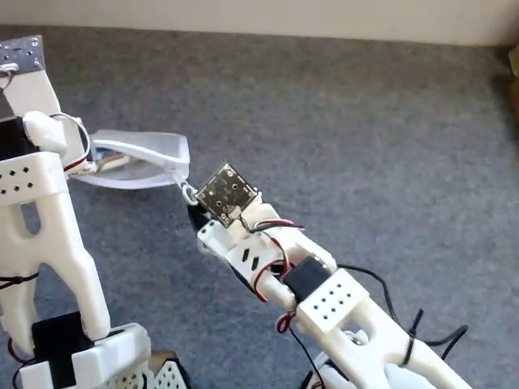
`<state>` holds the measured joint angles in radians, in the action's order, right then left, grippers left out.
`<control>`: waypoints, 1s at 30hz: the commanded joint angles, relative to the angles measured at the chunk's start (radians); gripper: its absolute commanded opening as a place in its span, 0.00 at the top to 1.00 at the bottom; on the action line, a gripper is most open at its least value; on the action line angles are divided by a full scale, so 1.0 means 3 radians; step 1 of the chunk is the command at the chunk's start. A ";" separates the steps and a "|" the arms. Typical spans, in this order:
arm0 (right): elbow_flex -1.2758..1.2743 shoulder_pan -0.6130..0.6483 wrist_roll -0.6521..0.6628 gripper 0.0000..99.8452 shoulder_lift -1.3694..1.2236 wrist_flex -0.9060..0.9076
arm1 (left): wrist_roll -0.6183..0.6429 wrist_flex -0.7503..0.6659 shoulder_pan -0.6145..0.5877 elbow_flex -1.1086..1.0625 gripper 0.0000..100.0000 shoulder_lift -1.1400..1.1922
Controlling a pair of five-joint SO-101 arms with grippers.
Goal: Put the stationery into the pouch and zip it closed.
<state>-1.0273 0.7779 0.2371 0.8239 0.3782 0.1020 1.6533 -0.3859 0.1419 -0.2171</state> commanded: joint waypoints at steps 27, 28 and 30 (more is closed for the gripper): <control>-0.0652 0.0473 0.0297 1.00 0.1629 0.1036 | -0.1447 -0.0041 0.2345 0.0795 0.72 0.0003; -0.0652 0.0473 0.0297 1.00 0.1629 0.1036 | -0.1442 -0.0041 0.2360 0.0795 0.71 0.0003; -0.0652 0.0468 0.0297 1.00 0.1629 0.1036 | -0.1442 -0.0046 0.2386 0.0800 0.71 -0.0003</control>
<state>-1.2359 0.9145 0.3199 1.2858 0.6836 -0.3261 1.6517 0.3061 0.3353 -0.2171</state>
